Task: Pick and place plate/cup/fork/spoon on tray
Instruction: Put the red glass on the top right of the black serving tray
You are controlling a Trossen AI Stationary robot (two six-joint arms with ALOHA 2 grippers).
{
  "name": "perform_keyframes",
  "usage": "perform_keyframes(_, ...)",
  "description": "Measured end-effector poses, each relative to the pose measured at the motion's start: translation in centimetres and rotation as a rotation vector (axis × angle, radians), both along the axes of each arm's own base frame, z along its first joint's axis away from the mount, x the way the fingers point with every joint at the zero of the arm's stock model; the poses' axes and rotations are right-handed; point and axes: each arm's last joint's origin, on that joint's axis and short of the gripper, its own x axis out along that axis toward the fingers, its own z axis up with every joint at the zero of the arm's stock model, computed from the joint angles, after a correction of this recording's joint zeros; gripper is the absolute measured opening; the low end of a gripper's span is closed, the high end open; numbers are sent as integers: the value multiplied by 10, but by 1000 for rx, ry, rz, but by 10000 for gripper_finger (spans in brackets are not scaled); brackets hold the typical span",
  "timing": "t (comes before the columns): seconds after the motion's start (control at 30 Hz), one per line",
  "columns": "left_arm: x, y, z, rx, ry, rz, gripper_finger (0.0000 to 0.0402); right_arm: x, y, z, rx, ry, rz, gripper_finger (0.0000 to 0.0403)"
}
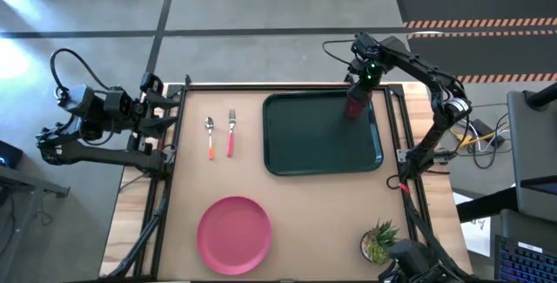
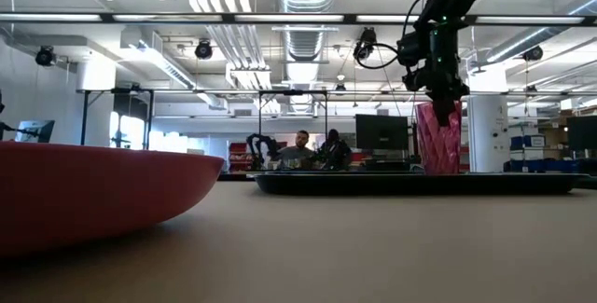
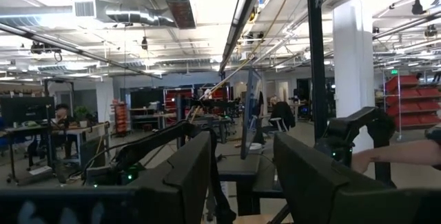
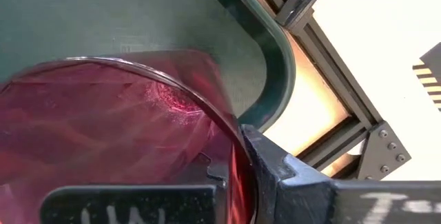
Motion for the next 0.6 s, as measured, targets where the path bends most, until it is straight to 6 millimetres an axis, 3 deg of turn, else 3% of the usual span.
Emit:
perform_keyframes(0.37,0,0,0,0,0,0,144,-3,4,9,-25,-13,16,82)
perform_keyframes(0.6,0,0,0,2,0,1,144,-5,9,47,-141,-85,17,105)
